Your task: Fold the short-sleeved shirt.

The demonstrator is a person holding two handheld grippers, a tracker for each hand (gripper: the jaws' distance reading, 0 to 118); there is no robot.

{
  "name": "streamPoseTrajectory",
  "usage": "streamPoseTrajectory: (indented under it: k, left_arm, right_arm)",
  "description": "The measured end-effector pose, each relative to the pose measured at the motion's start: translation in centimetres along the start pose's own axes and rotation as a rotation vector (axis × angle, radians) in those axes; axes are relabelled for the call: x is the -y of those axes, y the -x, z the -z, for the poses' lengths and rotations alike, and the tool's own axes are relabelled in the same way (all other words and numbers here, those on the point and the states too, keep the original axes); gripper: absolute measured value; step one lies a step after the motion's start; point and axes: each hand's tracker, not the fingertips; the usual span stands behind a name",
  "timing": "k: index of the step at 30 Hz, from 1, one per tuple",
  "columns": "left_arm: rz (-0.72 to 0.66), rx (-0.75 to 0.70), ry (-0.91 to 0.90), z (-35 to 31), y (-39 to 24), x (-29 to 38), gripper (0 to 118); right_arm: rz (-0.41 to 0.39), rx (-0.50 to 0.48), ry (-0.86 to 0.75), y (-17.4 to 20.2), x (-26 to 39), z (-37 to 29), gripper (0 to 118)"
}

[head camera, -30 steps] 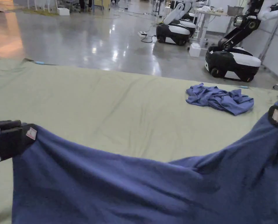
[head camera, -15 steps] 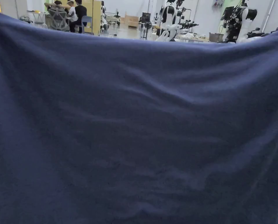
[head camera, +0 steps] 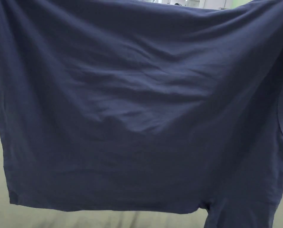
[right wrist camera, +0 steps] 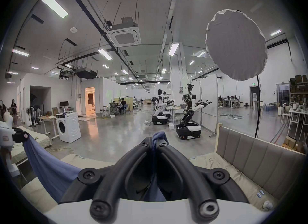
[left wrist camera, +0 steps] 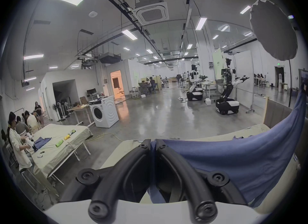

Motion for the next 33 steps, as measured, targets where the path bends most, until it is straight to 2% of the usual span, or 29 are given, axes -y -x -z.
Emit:
streamPoseTrajectory:
  k: [4,9,18,22,25,29,31,33]
  left_arm:
    - [-0.014,-0.028,-0.002,3.9,-1.5,-0.9,5]
    - [-0.034,-0.044,-0.028,8.0,-3.2,-0.8,5]
    - [-0.094,-0.062,0.036,15.0,-4.8,3.1,5]
    - [-0.079,0.007,0.127,16.9,-5.6,7.6,5]
    - [-0.081,0.036,0.208,17.4,-6.0,11.0,5]
    - [-0.100,0.088,0.272,16.8,-6.0,15.5,5]
    - [-0.103,0.117,0.305,16.1,-5.7,17.7,5]
    - [-0.100,0.117,0.344,15.3,-5.8,20.0,5]
  right_arm:
    - [0.033,0.025,0.004,1.1,0.2,4.5,5]
    - [0.037,0.064,0.001,2.2,1.1,8.9,5]
    - [0.134,0.062,0.044,1.9,5.2,14.2,5]
    - [0.171,-0.026,0.109,1.5,9.7,14.2,5]
    - [0.161,-0.095,0.178,1.7,13.3,13.3,5]
    - [0.087,-0.141,0.269,2.4,18.1,10.9,5]
    - [0.137,-0.166,0.314,2.3,20.6,9.5,5]
    - [0.126,-0.153,0.340,2.3,23.1,8.0,5]
